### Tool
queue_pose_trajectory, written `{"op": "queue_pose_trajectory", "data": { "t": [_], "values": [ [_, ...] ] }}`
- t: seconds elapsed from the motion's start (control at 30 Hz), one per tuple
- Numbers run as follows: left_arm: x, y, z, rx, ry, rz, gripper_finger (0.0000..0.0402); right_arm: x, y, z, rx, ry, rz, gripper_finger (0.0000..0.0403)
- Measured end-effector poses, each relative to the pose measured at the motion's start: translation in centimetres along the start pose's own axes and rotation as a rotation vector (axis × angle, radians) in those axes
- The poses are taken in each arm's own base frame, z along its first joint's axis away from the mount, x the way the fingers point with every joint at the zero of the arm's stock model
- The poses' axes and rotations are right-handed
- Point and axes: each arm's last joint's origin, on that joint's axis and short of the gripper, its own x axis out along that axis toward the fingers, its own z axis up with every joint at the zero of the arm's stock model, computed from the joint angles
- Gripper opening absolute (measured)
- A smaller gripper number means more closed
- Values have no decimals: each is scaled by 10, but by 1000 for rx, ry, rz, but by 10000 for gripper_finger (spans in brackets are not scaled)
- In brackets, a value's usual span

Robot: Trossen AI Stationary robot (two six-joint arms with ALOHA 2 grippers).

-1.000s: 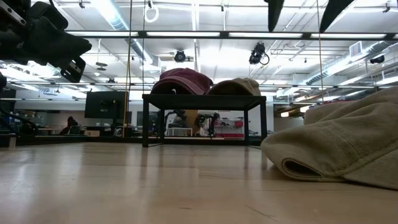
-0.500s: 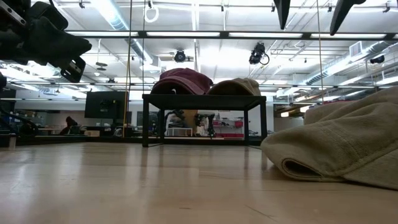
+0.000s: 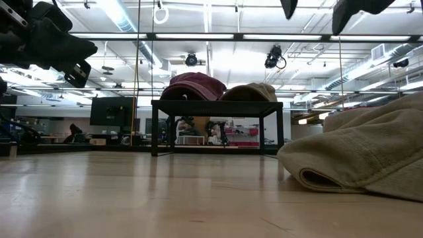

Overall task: Pick & Place hat
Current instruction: Stack the left brown cap on top of the brown cap on the shelf

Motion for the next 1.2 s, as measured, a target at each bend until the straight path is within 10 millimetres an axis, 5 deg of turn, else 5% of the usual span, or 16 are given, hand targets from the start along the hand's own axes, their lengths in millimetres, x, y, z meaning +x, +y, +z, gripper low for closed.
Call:
{"op": "queue_pose_trajectory", "data": {
  "t": [0.27, 0.8, 1.2],
  "values": [
    [0, 0, 0, 0, 0, 0, 39, 3, 0, 2, -88, -12, -15, 261],
    [0, 0, 0, 0, 0, 0, 39, 69, 47, -1, -213, 14, 130, 261],
    [0, 0, 0, 0, 0, 0, 39, 59, 39, 14, -228, 49, 71, 261]
  ]
}}
